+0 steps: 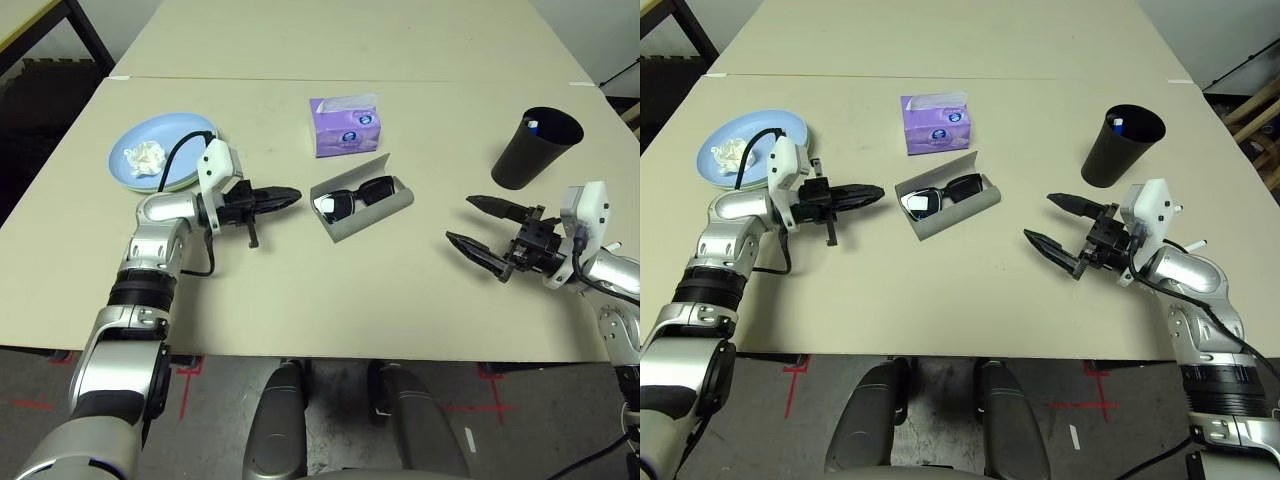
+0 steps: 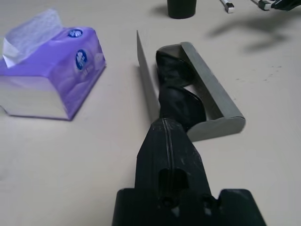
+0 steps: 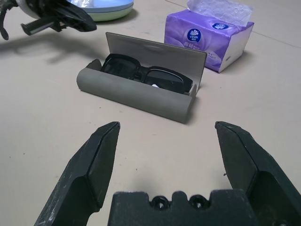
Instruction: Organize and tidy the items on the table.
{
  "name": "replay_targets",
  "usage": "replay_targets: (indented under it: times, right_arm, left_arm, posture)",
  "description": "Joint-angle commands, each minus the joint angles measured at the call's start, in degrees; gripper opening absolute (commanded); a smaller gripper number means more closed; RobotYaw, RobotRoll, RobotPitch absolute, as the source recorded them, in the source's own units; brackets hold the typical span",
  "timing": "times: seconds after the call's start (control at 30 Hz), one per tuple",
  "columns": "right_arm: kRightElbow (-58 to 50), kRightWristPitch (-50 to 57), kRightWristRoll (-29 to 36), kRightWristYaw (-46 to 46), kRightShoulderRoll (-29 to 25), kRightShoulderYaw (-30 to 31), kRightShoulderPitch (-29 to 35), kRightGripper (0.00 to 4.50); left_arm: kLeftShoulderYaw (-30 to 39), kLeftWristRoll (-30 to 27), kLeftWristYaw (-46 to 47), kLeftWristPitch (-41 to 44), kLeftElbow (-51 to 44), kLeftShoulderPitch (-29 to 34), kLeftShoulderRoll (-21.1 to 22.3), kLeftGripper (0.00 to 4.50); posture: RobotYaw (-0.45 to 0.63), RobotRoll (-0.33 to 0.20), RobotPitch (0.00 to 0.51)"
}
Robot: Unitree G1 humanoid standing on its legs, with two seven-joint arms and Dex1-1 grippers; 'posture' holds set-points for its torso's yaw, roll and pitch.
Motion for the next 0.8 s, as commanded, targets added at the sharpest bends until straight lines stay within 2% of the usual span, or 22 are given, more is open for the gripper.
replay_targets:
  times: [0.03,0.2,0.37,0.8]
  right_arm:
    - [-0.31,-0.15,-0.21,0.27,-0.24,0.23,0.33,4.5]
    - [-1.51,0.21,-0.05,-0.01,-0.43,0.03,0.99,4.5]
    - [-2.55,0.6,0.03,-0.62,-0.46,-0.15,1.48,4.5]
    - [-3.85,2.96,1.65,-3.47,0.69,-0.94,2.09,4.5]
  left_arm:
    - [-0.91,2.27,0.04,-3.14,5.83,-2.42,-0.7,0.03]
    - [-0.31,3.7,2.95,-4.49,13.46,-6.47,-1.72,0.03]
    - [-0.23,4.64,4.69,-5.94,17.02,-8.47,-3.03,0.03]
    - [0.0,3.46,1.52,-5.67,14.46,-8.95,-6.08,0.03]
  posture:
    - [0.11,0.0,0.224]
    - [0.1,0.0,0.227]
    - [0.09,0.0,0.228]
    - [0.1,0.0,0.225]
